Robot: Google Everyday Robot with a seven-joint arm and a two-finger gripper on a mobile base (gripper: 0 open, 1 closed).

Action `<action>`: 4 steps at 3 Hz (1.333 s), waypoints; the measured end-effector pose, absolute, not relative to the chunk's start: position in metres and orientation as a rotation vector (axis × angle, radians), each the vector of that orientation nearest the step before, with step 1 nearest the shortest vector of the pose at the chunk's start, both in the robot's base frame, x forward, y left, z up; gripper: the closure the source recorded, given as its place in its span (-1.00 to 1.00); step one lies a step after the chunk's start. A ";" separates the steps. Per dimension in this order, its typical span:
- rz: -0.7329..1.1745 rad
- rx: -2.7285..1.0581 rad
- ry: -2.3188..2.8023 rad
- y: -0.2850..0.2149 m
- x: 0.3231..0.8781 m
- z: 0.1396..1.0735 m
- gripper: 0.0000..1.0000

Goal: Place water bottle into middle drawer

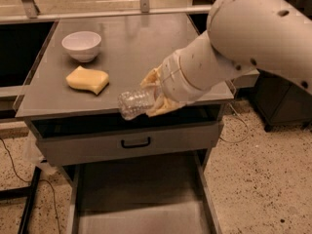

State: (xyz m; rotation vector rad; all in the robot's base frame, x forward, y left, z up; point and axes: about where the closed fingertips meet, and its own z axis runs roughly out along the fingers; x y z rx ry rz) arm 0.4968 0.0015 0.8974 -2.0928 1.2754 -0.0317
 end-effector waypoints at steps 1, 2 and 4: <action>0.026 -2.016 1.378 0.013 0.460 0.857 1.00; 0.025 -2.016 1.377 0.013 0.460 0.858 1.00; 0.160 -2.021 1.415 0.023 0.449 0.802 1.00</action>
Offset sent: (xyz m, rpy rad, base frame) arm -0.0290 0.0107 -0.0263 0.0479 0.0414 -0.0655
